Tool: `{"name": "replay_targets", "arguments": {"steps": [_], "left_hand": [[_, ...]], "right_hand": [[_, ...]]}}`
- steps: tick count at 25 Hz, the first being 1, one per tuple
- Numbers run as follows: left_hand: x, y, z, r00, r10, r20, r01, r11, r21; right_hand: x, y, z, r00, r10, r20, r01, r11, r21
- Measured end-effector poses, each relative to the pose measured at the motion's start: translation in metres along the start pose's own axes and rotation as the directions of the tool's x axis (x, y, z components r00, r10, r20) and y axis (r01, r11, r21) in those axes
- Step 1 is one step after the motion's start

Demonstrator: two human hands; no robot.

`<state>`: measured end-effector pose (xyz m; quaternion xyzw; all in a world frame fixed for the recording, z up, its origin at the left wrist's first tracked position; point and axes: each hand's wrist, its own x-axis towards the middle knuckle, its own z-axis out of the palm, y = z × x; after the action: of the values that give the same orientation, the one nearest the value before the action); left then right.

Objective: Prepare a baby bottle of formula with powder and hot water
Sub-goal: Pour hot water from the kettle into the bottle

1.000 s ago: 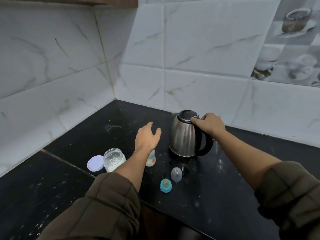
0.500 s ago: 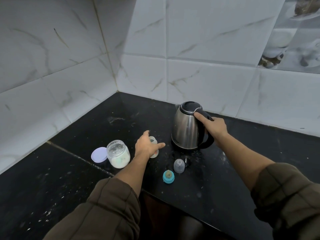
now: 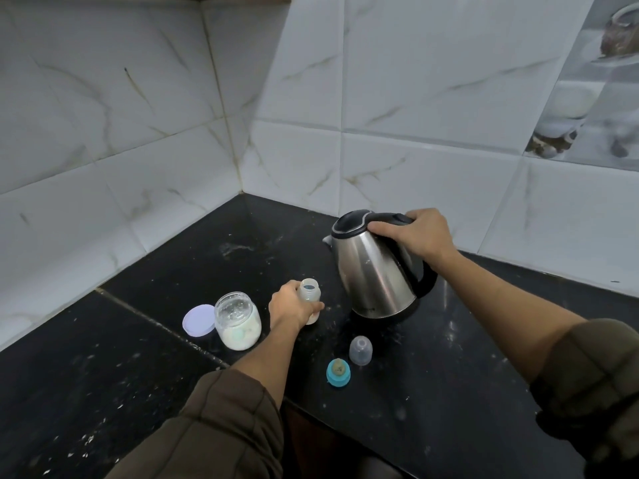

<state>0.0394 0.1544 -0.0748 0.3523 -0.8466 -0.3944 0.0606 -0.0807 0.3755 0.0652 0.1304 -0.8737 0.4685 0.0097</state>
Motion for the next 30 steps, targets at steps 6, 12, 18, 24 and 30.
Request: {"name": "replay_targets", "arguments": {"steps": [6, 12, 18, 24, 30], "left_hand": [[0.011, 0.018, -0.015, 0.998, 0.042, -0.037, -0.043, 0.999, -0.03], [0.015, 0.028, -0.027, 0.994, 0.103, -0.042, -0.101, 0.994, 0.042], [0.018, 0.031, -0.029, 0.99, 0.141, 0.001, -0.14, 0.985, 0.104], [0.019, 0.034, -0.028, 0.987, 0.158, 0.016, -0.159, 0.979, 0.13], [0.018, 0.037, -0.026, 0.984, 0.176, 0.04, -0.18, 0.972, 0.15]], "right_hand": [[0.014, -0.055, 0.001, 0.965, -0.203, 0.164, 0.24, 0.936, -0.256], [0.015, -0.085, 0.012, 0.926, -0.287, 0.246, 0.37, 0.823, -0.431], [0.015, -0.103, 0.02, 0.889, -0.313, 0.335, 0.453, 0.71, -0.539], [0.018, -0.115, 0.024, 0.867, -0.302, 0.397, 0.494, 0.633, -0.596], [0.018, -0.124, 0.032, 0.849, -0.304, 0.433, 0.528, 0.535, -0.66]]}}
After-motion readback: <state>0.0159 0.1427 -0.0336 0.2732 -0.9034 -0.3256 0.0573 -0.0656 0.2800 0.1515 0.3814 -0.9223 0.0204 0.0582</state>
